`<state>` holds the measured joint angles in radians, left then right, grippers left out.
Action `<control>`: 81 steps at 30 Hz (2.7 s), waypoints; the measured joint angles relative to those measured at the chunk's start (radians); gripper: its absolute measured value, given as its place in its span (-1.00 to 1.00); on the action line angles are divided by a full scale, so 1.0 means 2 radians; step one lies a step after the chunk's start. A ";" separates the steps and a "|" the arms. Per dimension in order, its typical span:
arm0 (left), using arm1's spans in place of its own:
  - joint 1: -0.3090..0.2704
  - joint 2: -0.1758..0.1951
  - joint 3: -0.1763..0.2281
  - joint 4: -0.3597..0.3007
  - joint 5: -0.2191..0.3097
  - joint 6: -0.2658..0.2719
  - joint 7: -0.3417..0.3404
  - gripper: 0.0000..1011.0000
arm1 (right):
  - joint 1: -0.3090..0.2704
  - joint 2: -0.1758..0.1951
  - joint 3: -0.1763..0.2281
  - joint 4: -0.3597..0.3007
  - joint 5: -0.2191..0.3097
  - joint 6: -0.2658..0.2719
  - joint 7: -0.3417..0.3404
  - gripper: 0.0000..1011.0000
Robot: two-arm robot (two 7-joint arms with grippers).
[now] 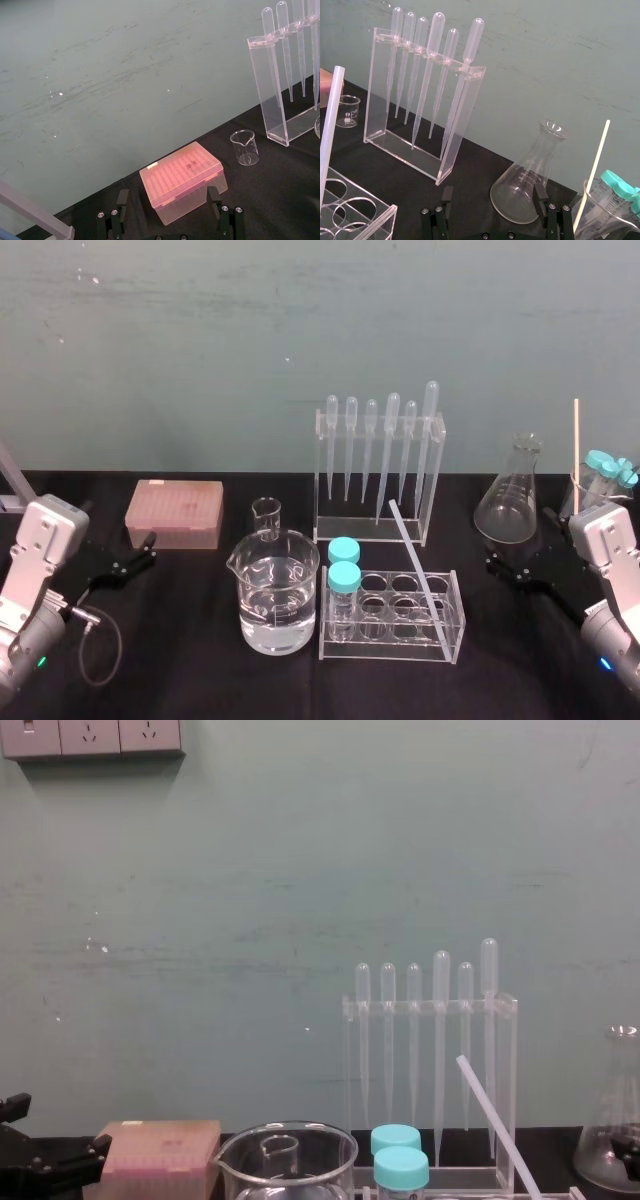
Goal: Pick up the stirring rod with one hand, then place it down.
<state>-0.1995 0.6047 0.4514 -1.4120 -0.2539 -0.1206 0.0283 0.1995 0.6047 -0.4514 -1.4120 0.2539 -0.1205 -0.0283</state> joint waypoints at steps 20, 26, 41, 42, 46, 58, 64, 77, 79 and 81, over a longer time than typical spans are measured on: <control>0.000 0.000 0.000 0.000 0.000 0.000 0.000 0.98 | 0.000 0.000 0.000 0.000 0.000 0.000 0.000 0.98; 0.000 0.000 0.000 0.000 0.000 0.000 0.000 0.98 | 0.000 0.000 0.000 0.000 0.000 0.000 0.000 0.98; 0.000 0.000 0.000 0.000 0.000 0.000 0.000 0.98 | 0.000 0.000 0.000 0.000 0.000 0.000 0.000 0.98; 0.000 0.000 0.000 0.000 0.000 0.000 0.000 0.98 | 0.000 0.000 0.000 0.000 0.000 0.000 0.000 0.98; 0.000 0.000 0.000 0.000 0.000 0.000 0.000 0.98 | 0.000 0.000 0.000 0.000 0.000 0.000 0.000 0.98; 0.000 0.000 0.000 0.000 0.000 0.000 0.000 0.98 | 0.000 0.000 0.000 0.000 0.000 0.000 0.000 0.98; 0.000 0.000 0.000 0.000 0.000 0.000 0.000 0.98 | 0.000 0.000 0.000 0.000 0.000 0.000 0.000 0.98; 0.000 0.000 0.000 0.000 0.000 0.000 0.000 0.98 | -0.003 -0.003 0.009 -0.002 -0.001 0.002 0.003 0.98; 0.000 0.000 0.000 0.000 0.000 0.000 0.000 0.98 | -0.005 -0.004 0.013 -0.005 -0.001 0.002 0.003 0.98; 0.000 0.000 0.000 0.000 0.000 0.000 0.000 0.98 | -0.010 -0.005 0.019 -0.011 -0.006 0.000 0.000 0.98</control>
<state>-0.1995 0.6047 0.4514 -1.4120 -0.2539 -0.1205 0.0283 0.1804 0.5946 -0.4137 -1.4334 0.2426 -0.1205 -0.0289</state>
